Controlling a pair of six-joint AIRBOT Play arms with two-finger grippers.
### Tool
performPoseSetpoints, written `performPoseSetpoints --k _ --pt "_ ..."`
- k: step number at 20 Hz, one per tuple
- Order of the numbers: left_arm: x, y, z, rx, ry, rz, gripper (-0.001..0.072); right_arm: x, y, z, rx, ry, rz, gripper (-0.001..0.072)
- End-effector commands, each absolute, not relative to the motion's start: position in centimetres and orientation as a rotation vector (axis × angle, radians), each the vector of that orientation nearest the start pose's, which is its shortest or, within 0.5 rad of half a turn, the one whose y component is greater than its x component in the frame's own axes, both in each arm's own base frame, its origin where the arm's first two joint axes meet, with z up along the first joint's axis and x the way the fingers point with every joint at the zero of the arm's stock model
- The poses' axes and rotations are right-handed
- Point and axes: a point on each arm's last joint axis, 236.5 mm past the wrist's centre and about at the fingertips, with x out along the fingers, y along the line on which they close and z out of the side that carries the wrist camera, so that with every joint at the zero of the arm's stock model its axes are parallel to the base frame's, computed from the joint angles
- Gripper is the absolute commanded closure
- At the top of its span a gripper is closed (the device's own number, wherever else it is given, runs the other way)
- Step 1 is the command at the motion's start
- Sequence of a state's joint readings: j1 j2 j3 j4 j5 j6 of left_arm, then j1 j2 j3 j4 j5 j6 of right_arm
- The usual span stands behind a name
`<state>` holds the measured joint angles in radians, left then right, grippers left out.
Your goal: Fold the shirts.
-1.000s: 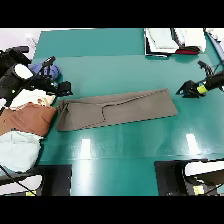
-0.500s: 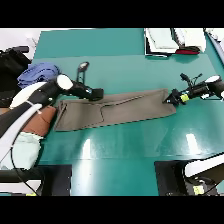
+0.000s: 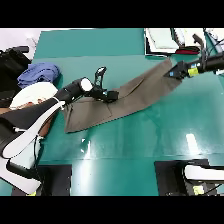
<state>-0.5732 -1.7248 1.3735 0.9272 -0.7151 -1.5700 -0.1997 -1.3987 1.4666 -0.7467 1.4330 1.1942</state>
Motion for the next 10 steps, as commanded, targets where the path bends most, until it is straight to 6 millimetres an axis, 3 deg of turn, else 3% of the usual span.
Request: performPoseSetpoints --k 1,4,7,9,10 --pt "39.6 -38.6 -6.0 -0.356 1.23 -0.639 0.0684 40.3 14.4 19.3 0.384 0.98 0.743 0.0698" --pt "39.1 -39.7 -6.5 -0.362 1.243 -0.654 0.0683 39.4 18.0 21.5 0.354 0.958 0.808 0.0697" --pt "39.9 -40.0 -4.9 -0.349 1.217 -0.681 0.0683 38.6 20.9 22.5 0.353 0.951 0.85 0.0698" --pt "41.0 -38.3 -2.9 -0.283 1.207 -0.691 0.0684 37.6 22.8 22.9 0.34 0.955 0.89 0.0697" --pt "42.1 -36.5 -1.6 -0.249 1.187 -0.668 0.0684 37.0 24.0 23.2 0.337 0.955 0.92 0.0697"
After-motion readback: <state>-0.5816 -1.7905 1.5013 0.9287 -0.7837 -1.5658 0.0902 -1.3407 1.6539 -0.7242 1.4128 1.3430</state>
